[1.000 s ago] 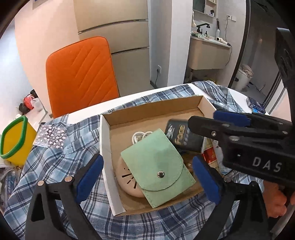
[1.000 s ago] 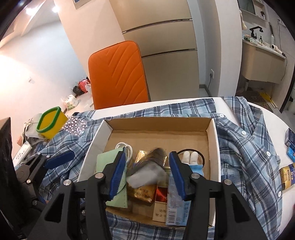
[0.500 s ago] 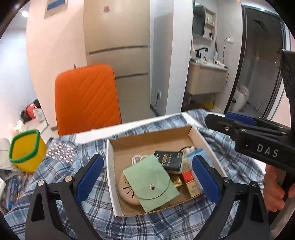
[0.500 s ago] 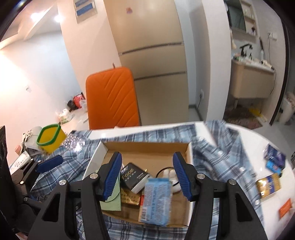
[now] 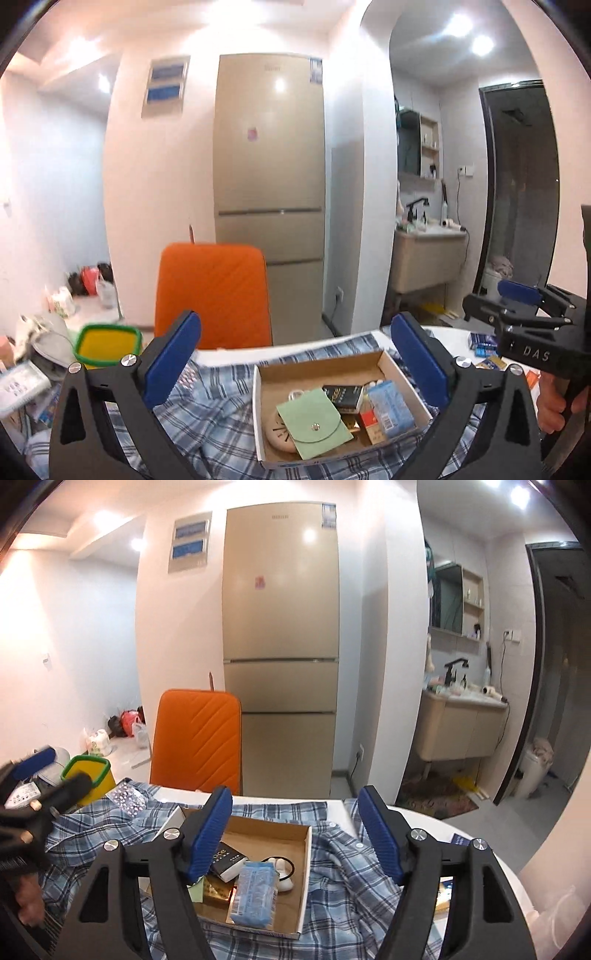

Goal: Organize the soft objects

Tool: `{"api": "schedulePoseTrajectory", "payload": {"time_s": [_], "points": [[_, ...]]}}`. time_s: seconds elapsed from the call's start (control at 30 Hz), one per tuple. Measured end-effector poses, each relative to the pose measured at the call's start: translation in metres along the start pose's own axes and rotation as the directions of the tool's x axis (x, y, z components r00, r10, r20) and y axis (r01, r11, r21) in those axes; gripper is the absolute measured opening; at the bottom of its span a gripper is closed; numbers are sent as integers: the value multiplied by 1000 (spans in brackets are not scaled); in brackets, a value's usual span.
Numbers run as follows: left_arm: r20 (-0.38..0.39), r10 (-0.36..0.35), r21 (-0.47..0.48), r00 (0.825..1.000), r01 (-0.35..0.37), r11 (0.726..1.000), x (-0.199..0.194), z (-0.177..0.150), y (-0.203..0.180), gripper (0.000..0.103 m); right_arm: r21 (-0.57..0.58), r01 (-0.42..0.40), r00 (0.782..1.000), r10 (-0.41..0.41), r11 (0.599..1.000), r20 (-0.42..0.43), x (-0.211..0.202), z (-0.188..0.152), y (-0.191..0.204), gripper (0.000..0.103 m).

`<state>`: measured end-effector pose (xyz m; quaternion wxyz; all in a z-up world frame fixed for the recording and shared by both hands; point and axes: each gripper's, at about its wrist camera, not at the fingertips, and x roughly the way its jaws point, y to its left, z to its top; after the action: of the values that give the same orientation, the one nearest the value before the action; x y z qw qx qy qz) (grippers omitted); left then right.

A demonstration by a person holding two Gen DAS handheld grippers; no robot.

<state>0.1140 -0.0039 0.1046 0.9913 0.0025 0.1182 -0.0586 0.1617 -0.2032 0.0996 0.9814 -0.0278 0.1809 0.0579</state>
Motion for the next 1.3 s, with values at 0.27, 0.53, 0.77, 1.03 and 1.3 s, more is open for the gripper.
{"api": "schedulePoseTrajectory", "payload": {"time_s": [0.27,0.53,0.77,1.03,1.3], "points": [[83,7,-17,997,-5,1000,-34,6,1,102,1,42,986,-42,999,161,-55,0,0,102],[101,2,6,995,-2,1000,-59,-5,-4,102,-15,24,976,-20,1000,219,-87,-11,10,103],[114,5,-8,993,-4,1000,-72,-19,1,102,4,17,974,-18,1000,227,-99,-26,13,103],[83,-1,-27,997,3,1000,-70,-52,9,102,-5,15,976,-14,1000,218,-90,-54,18,103],[60,13,-39,998,-11,999,-59,-84,16,102,-31,10,982,-4,999,191,-73,-85,24,103]]}}
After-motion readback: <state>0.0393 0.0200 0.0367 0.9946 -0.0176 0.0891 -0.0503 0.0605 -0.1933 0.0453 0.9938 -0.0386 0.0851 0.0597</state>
